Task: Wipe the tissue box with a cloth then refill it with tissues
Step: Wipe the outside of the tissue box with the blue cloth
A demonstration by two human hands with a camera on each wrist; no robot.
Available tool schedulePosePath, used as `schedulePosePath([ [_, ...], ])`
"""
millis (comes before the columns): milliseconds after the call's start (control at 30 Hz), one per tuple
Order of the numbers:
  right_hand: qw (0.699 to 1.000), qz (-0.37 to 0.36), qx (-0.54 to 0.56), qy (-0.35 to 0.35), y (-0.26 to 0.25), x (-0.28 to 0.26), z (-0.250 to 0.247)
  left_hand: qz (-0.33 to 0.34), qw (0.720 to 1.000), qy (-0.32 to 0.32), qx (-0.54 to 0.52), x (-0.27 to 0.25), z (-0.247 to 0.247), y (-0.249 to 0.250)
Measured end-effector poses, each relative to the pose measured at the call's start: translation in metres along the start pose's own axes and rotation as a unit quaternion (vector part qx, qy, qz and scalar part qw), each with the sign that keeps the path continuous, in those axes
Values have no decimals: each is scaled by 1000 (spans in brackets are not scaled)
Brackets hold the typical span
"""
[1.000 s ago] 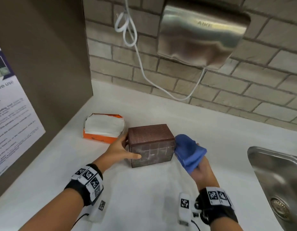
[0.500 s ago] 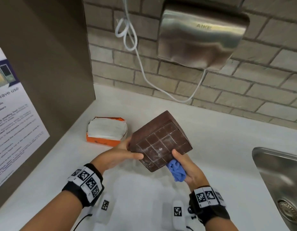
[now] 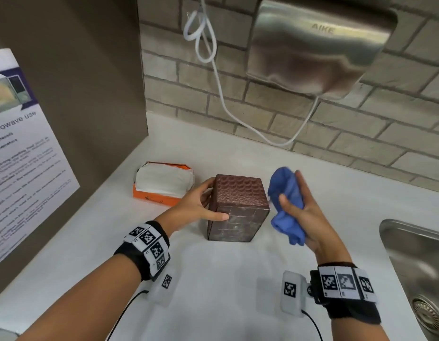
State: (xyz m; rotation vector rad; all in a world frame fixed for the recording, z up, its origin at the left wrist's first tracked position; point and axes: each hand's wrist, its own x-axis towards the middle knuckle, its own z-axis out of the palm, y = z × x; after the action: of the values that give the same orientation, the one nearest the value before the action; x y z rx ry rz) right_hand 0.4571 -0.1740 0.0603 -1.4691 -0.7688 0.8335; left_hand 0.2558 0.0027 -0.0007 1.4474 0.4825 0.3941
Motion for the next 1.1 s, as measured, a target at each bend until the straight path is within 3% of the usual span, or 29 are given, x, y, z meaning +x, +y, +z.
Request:
schedulePosePath([
  [100, 993, -99, -44, 41, -17, 7, 12, 9, 999, -9, 38, 5, 2, -2],
  [167, 982, -113, -152, 22, -14, 17, 33, 17, 997, -8, 74, 8, 3, -6],
  [200, 966, -103, -238, 11, -8, 23, 44, 15, 997, -2, 81, 8, 3, -7],
  [300, 869, -91, -485, 40, 4, 29, 80, 24, 994, 24, 108, 9, 2, -14],
  [367, 835, -131, -534, 23, 2, 25, 106, 20, 988, 46, 147, 13, 6, -15],
  [467, 809, -201, -552, -26, 3, 20, 125, 16, 977, 86, 193, 14, 12, -11],
  [533, 817, -181, -548, -23, 1, 23, 113, 31, 983, 63, 168, 13, 11, -12],
  [667, 858, -69, -507, 53, -7, 34, 67, 35, 989, 39, 138, 13, 11, -12],
  [700, 856, -47, -510, 65, -8, 35, 63, 40, 987, 36, 149, 15, 12, -12],
  [767, 815, -32, -574, 76, -7, 32, 79, 48, 986, 41, 157, 16, 13, -13],
  [833, 771, -125, -621, 63, 1, 22, 110, 50, 980, 73, 181, 17, 12, -16],
  [933, 788, -203, -582, 0, 2, 17, 127, 56, 964, 109, 236, 12, 12, -11],
  [1000, 795, -178, -580, -19, 1, 28, 108, 56, 975, 82, 200, 7, 10, -7],
  [1100, 846, -88, -525, 0, -6, 47, 72, 49, 979, 62, 188, 9, 8, -8],
])
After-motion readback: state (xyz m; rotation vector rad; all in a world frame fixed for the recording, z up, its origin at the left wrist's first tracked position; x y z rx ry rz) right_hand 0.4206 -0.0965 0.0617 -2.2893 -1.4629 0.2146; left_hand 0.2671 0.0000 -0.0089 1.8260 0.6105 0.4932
